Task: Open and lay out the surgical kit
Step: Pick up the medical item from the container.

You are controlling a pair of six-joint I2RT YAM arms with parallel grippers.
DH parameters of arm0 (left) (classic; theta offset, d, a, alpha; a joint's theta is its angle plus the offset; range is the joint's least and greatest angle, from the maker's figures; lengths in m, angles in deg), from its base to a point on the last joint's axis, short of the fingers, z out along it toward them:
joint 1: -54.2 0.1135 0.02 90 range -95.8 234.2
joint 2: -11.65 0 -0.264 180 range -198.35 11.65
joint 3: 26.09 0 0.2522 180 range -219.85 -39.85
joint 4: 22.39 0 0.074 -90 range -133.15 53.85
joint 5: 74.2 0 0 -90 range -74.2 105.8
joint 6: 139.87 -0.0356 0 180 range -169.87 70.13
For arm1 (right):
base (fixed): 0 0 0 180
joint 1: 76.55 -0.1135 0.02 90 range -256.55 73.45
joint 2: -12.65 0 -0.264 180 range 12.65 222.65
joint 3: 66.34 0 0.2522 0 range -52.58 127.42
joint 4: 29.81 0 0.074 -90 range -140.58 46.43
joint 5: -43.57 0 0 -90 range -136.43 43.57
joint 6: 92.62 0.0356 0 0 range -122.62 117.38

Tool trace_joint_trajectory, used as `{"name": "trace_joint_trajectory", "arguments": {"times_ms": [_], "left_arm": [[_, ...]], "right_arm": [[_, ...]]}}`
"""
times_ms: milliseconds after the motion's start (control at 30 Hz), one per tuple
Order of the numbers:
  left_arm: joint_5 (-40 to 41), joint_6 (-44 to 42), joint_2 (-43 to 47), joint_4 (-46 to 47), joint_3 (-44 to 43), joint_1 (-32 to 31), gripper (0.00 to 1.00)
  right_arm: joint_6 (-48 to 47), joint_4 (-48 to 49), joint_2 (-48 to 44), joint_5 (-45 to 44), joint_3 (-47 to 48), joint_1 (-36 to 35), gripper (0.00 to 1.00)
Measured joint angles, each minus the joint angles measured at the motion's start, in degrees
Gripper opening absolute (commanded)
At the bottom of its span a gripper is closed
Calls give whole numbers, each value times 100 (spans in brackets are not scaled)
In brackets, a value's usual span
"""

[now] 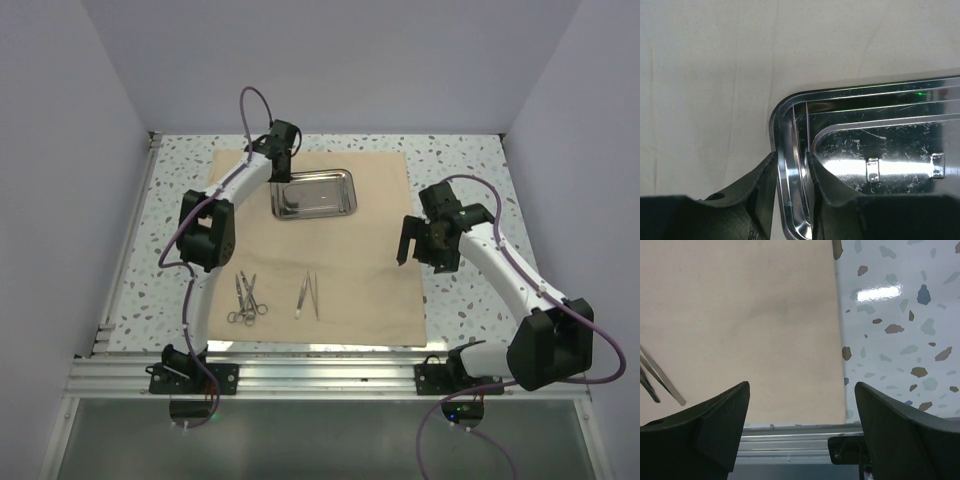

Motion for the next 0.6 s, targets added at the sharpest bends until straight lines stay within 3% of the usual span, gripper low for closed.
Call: {"name": "trace_joint_trajectory", "arguments": {"times_ms": [600], "left_arm": [[-323,11,-44,295,599,72,39]], "right_arm": [[59,-66,37,0,13,2,90]]}}
